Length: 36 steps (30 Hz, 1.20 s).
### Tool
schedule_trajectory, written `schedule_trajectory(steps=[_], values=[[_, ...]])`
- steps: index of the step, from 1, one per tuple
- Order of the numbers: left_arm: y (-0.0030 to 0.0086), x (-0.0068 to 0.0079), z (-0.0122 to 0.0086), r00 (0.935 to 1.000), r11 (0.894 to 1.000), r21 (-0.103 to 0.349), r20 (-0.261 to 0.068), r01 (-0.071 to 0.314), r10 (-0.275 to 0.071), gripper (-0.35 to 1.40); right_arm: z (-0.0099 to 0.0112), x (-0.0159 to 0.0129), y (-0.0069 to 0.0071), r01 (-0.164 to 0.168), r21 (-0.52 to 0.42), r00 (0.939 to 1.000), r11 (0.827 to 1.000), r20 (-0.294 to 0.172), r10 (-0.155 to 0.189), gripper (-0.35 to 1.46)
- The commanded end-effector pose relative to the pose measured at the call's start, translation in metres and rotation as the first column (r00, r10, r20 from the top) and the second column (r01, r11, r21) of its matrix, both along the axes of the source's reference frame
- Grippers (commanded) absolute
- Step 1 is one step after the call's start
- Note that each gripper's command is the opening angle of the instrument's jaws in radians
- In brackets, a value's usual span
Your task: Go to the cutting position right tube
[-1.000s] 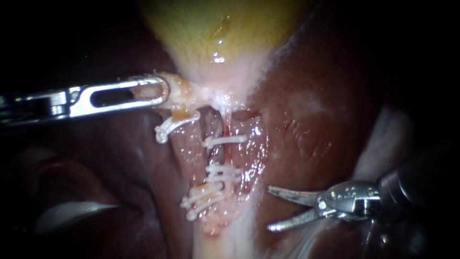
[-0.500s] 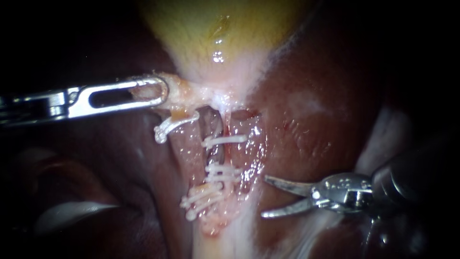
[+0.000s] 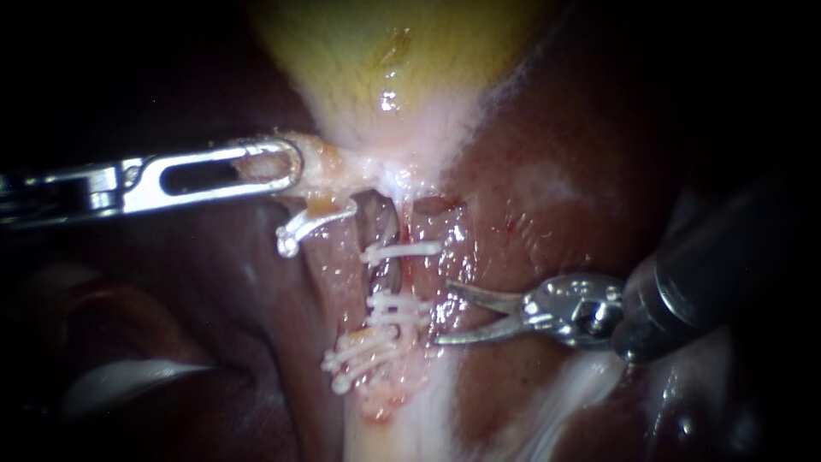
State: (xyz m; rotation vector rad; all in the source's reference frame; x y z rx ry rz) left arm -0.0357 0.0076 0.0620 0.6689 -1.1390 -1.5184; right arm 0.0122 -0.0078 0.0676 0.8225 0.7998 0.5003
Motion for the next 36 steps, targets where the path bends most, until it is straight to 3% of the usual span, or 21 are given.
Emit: schedule_trajectory(steps=[1, 7, 19, 32, 36], values=[[0.0, 0.0, 0.0, 1.0, 1.0, 0.0, -0.001, 0.0, 0.0, -0.35, -0.0001, 0.0, 0.0004, -0.006, 0.017, 1.0, 1.0, 0.005, 0.006, 1.38], [0.0, 0.0, 0.0, 1.0, 1.0, 0.0, -0.001, 0.0, 0.0, -0.35, -0.0005, 0.0004, 0.0018, -0.04, 0.078, 0.9992, 0.996, 0.014, 0.039, 1.35], [-0.0001, -0.0003, 0.0001, 1.0, 1.0, -0.001, -0.002, 0.001, -0.001, -0.35, 0.0008, 0.0013, 0.0026, -0.07, 0.152, 0.997, 0.986, 0.044, 0.064, 1.31], [-0.0002, -0.0004, 0.0001, 1.0, 1.0, -0.002, -0.004, 0.004, -0.004, -0.35, 0.0023, 0.0033, 0.0024, -0.049, 0.183, 0.9986, 0.982, 0.029, 0.044, 1.31], [-0.0002, -0.0004, 0.0002, 1.0, 1.0, -0.002, -0.005, 0.005, -0.005, -0.35, 0.0031, 0.004, 0.0024, -0.048, 0.182, 0.9988, 0.982, -0.006, 0.05, 1.33]])
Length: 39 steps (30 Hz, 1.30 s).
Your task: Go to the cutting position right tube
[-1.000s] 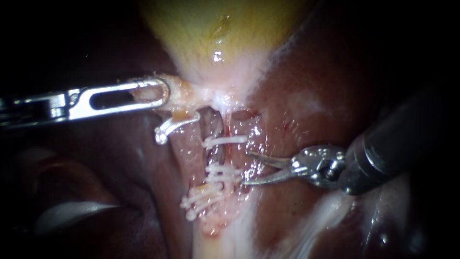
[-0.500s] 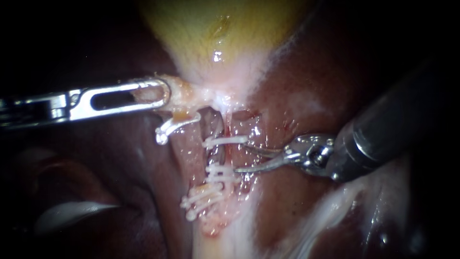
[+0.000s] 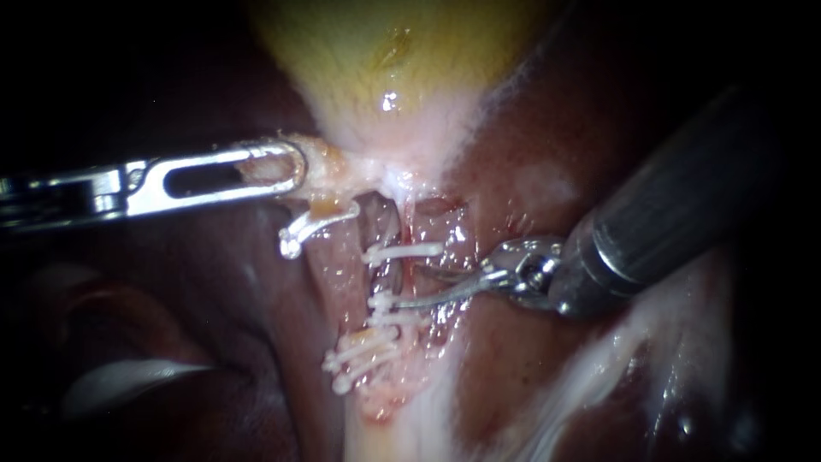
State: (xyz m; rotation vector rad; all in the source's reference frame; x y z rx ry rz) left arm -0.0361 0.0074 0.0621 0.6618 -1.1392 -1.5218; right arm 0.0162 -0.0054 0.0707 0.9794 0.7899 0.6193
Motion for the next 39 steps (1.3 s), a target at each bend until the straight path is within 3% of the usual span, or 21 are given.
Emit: schedule_trajectory(steps=[1, 5, 8, 13, 14, 15, 16, 26, 31, 36, 39], values=[[0.0, 0.0, 0.0, 1.0, 1.0, 0.0, 0.0, 0.0, 0.0, -0.35, 0.0, 0.0001, 0.0001, -0.005, -0.003, 0.9999, 1.0, -0.015, 0.005, 1.33], [0.0, 0.0, 0.0, 1.0, 1.0, 0.0, 0.0, 0.0, 0.0, -0.35, 0.0002, 0.0003, 0.0003, -0.011, 0.006, 0.9966, 1.0, -0.081, 0.012, 1.35], [0.0, 0.0, 0.0, 1.0, 1.0, 0.0, 0.0, 0.0, 0.0, -0.35, 0.0002, 0.0004, 0.0003, -0.005, 0.01, 0.9898, 1.0, -0.142, 0.006, 1.36], [-0.0001, 0.0, 0.0001, 1.0, 1.0, -0.001, 0.0, 0.0, 0.0, -0.35, 0.0002, 0.0007, 0.0005, -0.015, 0.027, 0.9657, 1.0, -0.259, 0.021, 1.36], [-0.0001, 0.0, 0.0001, 1.0, 1.0, -0.001, 0.0, 0.0, 0.0, -0.35, 0.0002, 0.0009, 0.0005, -0.013, 0.031, 0.9584, 0.999, -0.285, 0.022, 1.36], [-0.0001, 0.0, 0.0001, 1.0, 1.0, -0.001, 0.0, 0.0, 0.0, -0.35, 0.0002, 0.001, 0.0005, -0.012, 0.037, 0.9567, 0.999, -0.29, 0.023, 1.36], [-0.0001, 0.0, 0.0001, 1.0, 1.0, -0.001, 0.0, 0.0, 0.0, -0.35, 0.0002, 0.001, 0.0005, -0.009, 0.046, 0.9512, 0.999, -0.308, 0.023, 1.36], [-0.0001, -0.0002, 0.0004, 1.0, 1.0, -0.002, -0.001, 0.0, 0.0, -0.35, 0.0005, 0.0019, 0.0002, 0.016, 0.074, 0.92, 0.997, -0.392, 0.014, 1.35], [-0.0001, -0.0002, 0.0004, 1.0, 1.0, -0.002, -0.001, 0.001, -0.001, -0.35, 0.001, 0.0038, -0.0003, 0.001, 0.079, 0.9167, 0.997, -0.398, 0.031, 1.35], [-0.0001, -0.0002, 0.0004, 1.0, 1.0, -0.002, -0.001, 0.0, 0.0, -0.35, 0.0013, 0.0054, -0.0003, -0.033, 0.082, 0.8972, 0.996, -0.437, 0.066, 1.36], [-0.0001, -0.0001, 0.0004, 1.0, 1.0, -0.002, -0.001, 0.0, 0.0, -0.35, 0.0013, 0.0059, -0.0003, -0.044, 0.081, 0.8977, 0.996, -0.434, 0.075, 1.38]])
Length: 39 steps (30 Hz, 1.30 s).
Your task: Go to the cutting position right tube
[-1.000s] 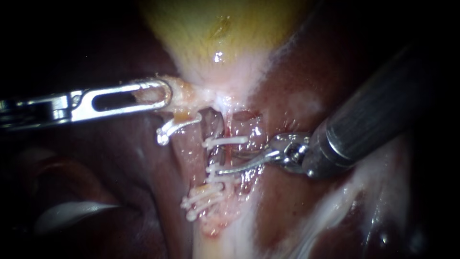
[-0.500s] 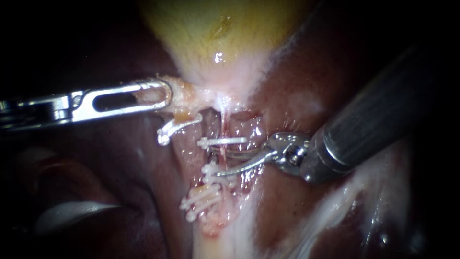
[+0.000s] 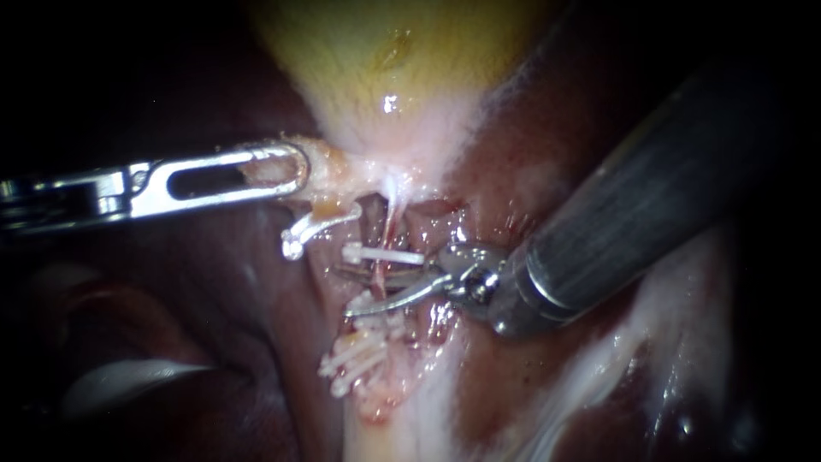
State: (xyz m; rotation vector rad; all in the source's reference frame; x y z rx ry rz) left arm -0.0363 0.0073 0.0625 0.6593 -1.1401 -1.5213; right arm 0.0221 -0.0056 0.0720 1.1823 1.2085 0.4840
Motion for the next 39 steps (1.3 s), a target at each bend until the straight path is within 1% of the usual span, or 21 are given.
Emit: schedule_trajectory(steps=[1, 6, 10, 13, 15, 20, 26, 39], values=[[0.0, 0.0, 0.0, 1.0, 1.0, 0.0, 0.0, 0.0, 0.0, -0.35, 0.0, 0.0001, 0.0, -0.002, 0.001, 1.0, 1.0, -0.001, 0.002, 1.38], [0.0001, 0.0002, -0.0001, 1.0, 1.0, 0.001, 0.001, -0.001, 0.001, -0.35, -0.0001, 0.0005, 0.0002, -0.029, 0.013, 0.9992, 1.0, -0.027, 0.029, 1.4], [0.0003, 0.0005, 0.0, 1.0, 1.0, 0.002, 0.002, -0.002, 0.002, -0.35, -0.0002, 0.0005, 0.0, -0.038, 0.019, 0.9983, 0.999, -0.044, 0.039, 1.43], [0.0004, 0.0007, 0.0001, 1.0, 1.0, 0.002, 0.002, -0.003, 0.003, -0.35, -0.0005, 0.0003, -0.0002, -0.028, 0.023, 0.9974, 0.999, -0.066, 0.03, 1.43], [0.0004, 0.0007, 0.0002, 1.0, 1.0, 0.002, 0.002, -0.003, 0.003, -0.35, -0.0007, 0.0002, -0.0004, -0.02, 0.023, 0.9972, 1.0, -0.072, 0.022, 1.43], [0.0004, 0.0007, 0.0003, 1.0, 1.0, 0.001, 0.002, -0.003, 0.003, -0.35, -0.0015, 0.0004, -0.0008, -0.02, 0.035, 0.994, 0.999, -0.107, 0.023, 1.43], [0.0004, 0.0007, 0.0005, 1.0, 1.0, 0.001, 0.002, -0.003, 0.003, -0.35, -0.0024, 0.0004, -0.0008, -0.013, 0.039, 0.993, 0.999, -0.116, 0.018, 1.45], [0.0003, 0.0005, 0.0006, 1.0, 1.0, 0.0, 0.001, -0.002, 0.002, -0.35, -0.0024, 0.0004, -0.0007, -0.015, 0.042, 0.9927, 0.999, -0.119, 0.019, 1.45]])
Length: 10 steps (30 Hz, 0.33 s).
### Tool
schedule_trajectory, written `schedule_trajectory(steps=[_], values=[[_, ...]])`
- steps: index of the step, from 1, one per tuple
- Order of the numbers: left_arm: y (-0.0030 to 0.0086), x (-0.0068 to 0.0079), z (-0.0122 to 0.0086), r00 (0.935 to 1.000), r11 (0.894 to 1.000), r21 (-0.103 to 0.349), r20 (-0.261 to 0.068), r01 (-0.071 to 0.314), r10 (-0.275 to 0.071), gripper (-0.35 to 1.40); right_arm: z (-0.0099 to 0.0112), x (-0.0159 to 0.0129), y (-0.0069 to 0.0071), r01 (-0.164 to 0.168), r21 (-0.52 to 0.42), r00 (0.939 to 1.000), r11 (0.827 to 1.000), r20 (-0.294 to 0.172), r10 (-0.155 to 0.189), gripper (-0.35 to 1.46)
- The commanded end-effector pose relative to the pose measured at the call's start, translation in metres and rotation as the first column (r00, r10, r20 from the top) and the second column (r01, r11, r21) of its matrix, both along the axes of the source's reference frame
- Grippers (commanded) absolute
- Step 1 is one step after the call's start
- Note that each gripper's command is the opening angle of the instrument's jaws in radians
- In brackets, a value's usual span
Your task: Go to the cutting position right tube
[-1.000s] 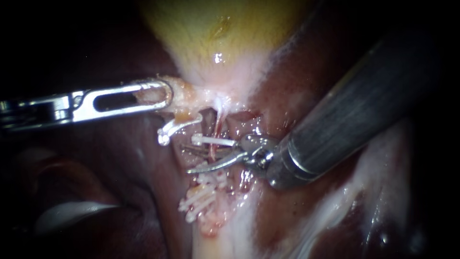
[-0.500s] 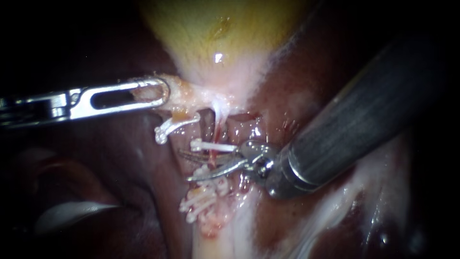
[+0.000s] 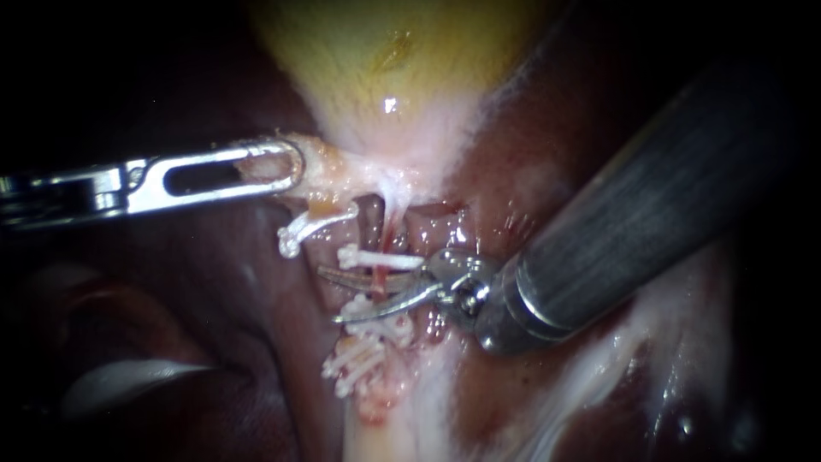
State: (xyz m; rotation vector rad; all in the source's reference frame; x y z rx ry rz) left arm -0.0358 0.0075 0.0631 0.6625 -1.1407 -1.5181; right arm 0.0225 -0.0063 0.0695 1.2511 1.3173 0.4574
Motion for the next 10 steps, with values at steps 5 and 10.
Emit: schedule_trajectory(steps=[5, 10], values=[[0.0, -0.0001, 0.0, 1.0, 1.0, 0.0, -0.001, 0.001, -0.001, -0.35, 0.0, 0.0, 0.0, 0.0, 0.0, 1.0, 1.0, 0.0, 0.0, 1.45], [-0.0001, -0.0001, 0.0001, 1.0, 1.0, -0.001, -0.002, 0.002, -0.002, -0.35, -0.0001, 0.0, 0.0, 0.0, 0.0, 1.0, 1.0, 0.0, 0.0, 1.45]])
